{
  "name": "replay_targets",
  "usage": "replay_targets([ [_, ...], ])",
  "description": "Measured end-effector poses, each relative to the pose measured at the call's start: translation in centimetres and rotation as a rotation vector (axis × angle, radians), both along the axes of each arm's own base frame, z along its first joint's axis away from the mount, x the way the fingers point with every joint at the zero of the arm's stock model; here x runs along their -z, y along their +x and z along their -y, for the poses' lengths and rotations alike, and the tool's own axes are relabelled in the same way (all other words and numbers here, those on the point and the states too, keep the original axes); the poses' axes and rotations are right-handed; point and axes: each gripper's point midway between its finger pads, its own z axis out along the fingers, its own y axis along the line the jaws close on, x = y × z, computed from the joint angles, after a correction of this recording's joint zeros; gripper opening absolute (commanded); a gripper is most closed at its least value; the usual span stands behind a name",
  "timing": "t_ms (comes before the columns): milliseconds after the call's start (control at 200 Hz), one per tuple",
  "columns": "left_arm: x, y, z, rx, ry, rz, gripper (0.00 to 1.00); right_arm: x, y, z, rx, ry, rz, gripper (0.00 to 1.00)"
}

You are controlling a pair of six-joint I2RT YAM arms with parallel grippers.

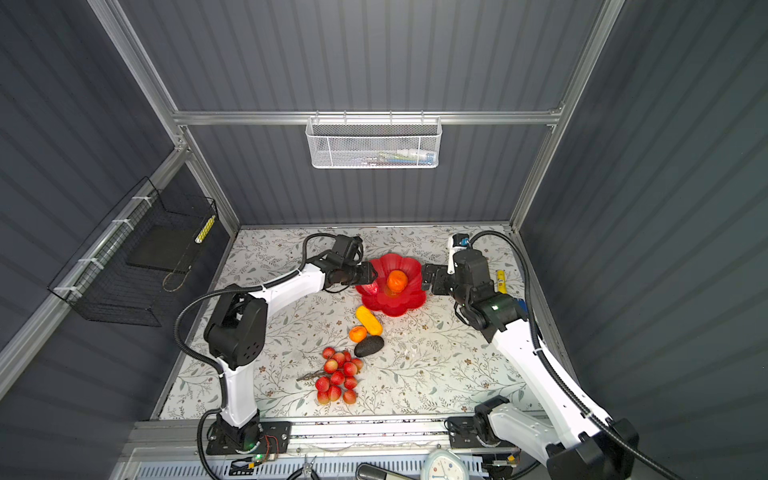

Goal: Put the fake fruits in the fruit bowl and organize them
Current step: 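Grasp the pink peach with the left gripper and place it in the bowl, then grasp the dark avocado with the right gripper and lift it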

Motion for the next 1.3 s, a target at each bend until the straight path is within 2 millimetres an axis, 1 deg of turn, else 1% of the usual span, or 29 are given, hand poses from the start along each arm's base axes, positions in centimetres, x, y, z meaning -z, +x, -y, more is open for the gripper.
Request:
replay_targets([
  [90, 2.3, 0.0, 0.2, 0.007, 0.021, -0.043, 0.4, 0.2, -0.5, 0.2, 0.001, -0.003, -0.007, 0.98],
  [175, 3.1, 0.1, 0.7, 0.014, 0.026, -0.057, 0.43, 0.4, -0.6, 0.4, 0.003, -0.01, -0.017, 0.98],
  [260, 3.0, 0.3, 1.4, 0.021, 0.021, -0.053, 0.5, 0.6, -0.7, 0.6, 0.008, -0.024, -0.021, 0.98],
  [390, 2.6, 0.3, 2.4, 0.025, 0.008, -0.044, 0.66, 0.6, -0.6, 0.9, 0.015, -0.045, -0.015, 0.99],
  [500, 2.3, 0.3, 2.7, 0.027, 0.005, -0.04, 0.74, 0.6, -0.6, 1.0, 0.015, -0.055, -0.012, 0.99],
  [630, 2.2, 0.4, 2.7, 0.023, 0.0, -0.039, 0.78, 0.7, -0.7, 1.0, 0.013, -0.06, -0.02, 0.97],
  [690, 1.8, 0.5, 2.8, 0.019, -0.01, -0.027, 0.8, 0.9, -0.8, 1.0, 0.011, -0.065, -0.033, 0.97],
  [725, 1.2, 0.6, 2.8, 0.013, -0.019, -0.011, 0.82, 1.0, -0.9, 1.0, 0.008, -0.066, -0.043, 0.96],
  [795, -0.8, 0.7, 2.4, -0.002, -0.039, 0.034, 0.85, 1.4, -1.2, 0.5, -0.007, -0.066, -0.062, 0.96],
  [835, -2.7, 0.7, 2.1, -0.012, -0.051, 0.074, 0.87, 1.7, -1.4, -0.1, -0.023, -0.06, -0.075, 0.96],
  [870, -4.6, 0.7, 1.7, -0.025, -0.066, 0.118, 0.88, 2.1, -1.7, -1.1, -0.047, -0.05, -0.089, 0.96],
  [936, -9.0, 0.7, 0.7, -0.053, -0.103, 0.225, 0.91, 3.0, -2.5, -3.0, -0.092, -0.034, -0.121, 0.95],
  [951, -10.2, 0.6, 0.4, -0.06, -0.113, 0.259, 0.92, 3.5, -2.8, -3.8, -0.109, -0.027, -0.137, 0.95],
  [1001, -13.4, 0.1, -0.9, -0.09, -0.137, 0.344, 0.95, 4.9, -3.8, -5.6, -0.15, -0.015, -0.18, 0.95],
  [1021, -14.7, -0.2, -1.6, -0.105, -0.143, 0.383, 0.96, 5.7, -4.4, -6.5, -0.173, -0.009, -0.207, 0.94],
  [1076, -17.3, -1.0, -3.5, -0.149, -0.152, 0.465, 0.99, 7.9, -5.7, -8.7, -0.214, 0.008, -0.275, 0.93],
  [1106, -18.4, -1.5, -4.6, -0.177, -0.152, 0.504, 1.0, 9.2, -6.5, -9.7, -0.231, 0.019, -0.314, 0.93],
  [1151, -19.3, -2.3, -6.4, -0.219, -0.143, 0.549, 1.0, 11.4, -7.9, -11.1, -0.251, 0.04, -0.382, 0.92],
  [1186, -19.5, -2.8, -7.8, -0.25, -0.132, 0.574, 1.0, 13.1, -8.9, -11.8, -0.257, 0.054, -0.434, 0.92],
  [1251, -19.0, -3.8, -10.3, -0.305, -0.098, 0.596, 1.0, 15.6, -10.4, -12.6, -0.252, 0.072, -0.52, 0.92],
  [1301, -18.0, -4.4, -12.4, -0.349, -0.063, 0.597, 1.0, 16.8, -11.2, -13.3, -0.245, 0.084, -0.571, 0.93],
])
